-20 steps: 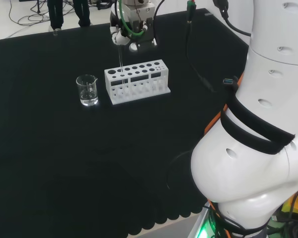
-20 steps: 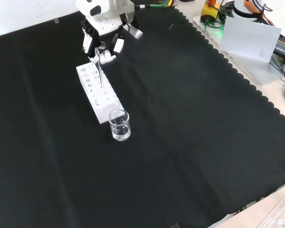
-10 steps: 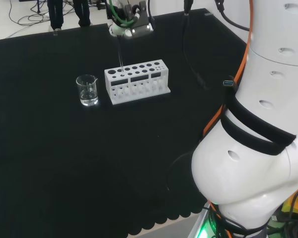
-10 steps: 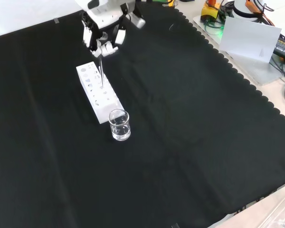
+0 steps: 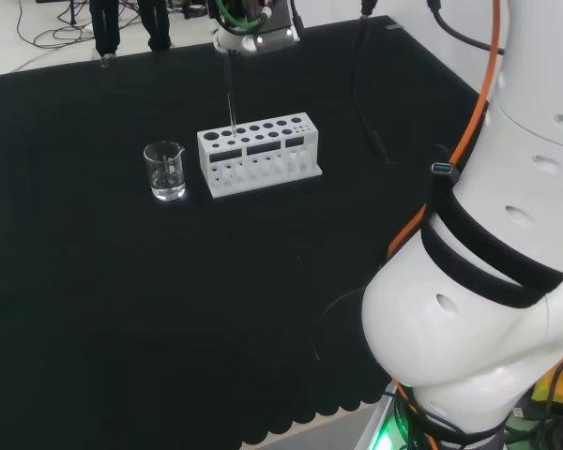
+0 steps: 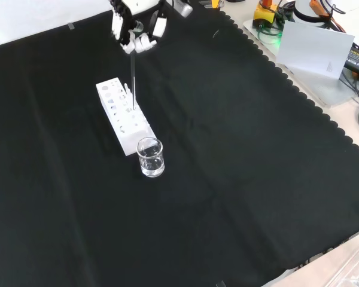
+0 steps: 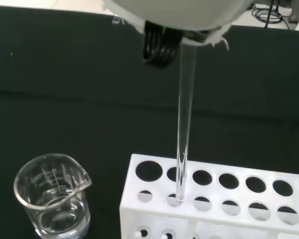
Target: Take the glass rod from the white test tube rack.
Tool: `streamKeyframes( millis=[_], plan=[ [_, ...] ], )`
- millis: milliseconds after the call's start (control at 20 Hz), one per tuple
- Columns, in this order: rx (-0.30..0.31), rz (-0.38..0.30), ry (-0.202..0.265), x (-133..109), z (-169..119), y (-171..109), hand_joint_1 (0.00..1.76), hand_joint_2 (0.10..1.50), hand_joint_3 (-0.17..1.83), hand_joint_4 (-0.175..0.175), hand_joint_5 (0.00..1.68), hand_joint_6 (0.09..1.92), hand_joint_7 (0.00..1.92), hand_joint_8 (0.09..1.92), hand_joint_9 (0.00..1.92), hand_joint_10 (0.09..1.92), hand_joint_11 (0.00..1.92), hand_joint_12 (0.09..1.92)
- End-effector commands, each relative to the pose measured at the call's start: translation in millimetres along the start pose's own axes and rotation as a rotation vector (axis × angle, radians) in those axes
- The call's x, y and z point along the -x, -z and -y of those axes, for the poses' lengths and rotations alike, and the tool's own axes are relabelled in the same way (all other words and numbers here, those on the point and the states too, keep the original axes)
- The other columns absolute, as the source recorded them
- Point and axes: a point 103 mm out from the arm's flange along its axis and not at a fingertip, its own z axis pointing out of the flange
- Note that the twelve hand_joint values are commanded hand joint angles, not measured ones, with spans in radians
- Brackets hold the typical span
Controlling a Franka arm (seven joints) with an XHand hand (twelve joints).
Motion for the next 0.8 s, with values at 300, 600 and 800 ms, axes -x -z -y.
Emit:
streamKeyframes(
  millis=[300,600,800],
  plan=[
    [0.079,-0.081,-0.007,-1,33,31,1.32,0.61,0.86,-0.175,1.14,0.73,1.21,1.16,1.72,0.74,1.71,0.74],
    [0.089,-0.079,0.010,-6,45,44,1.32,0.61,0.86,-0.175,1.14,0.73,1.21,1.16,1.73,0.73,1.71,0.73],
    [0.095,-0.068,0.022,-9,52,51,1.32,0.61,0.86,-0.175,1.14,0.73,1.21,1.16,1.73,0.73,1.72,0.73]
  ],
)
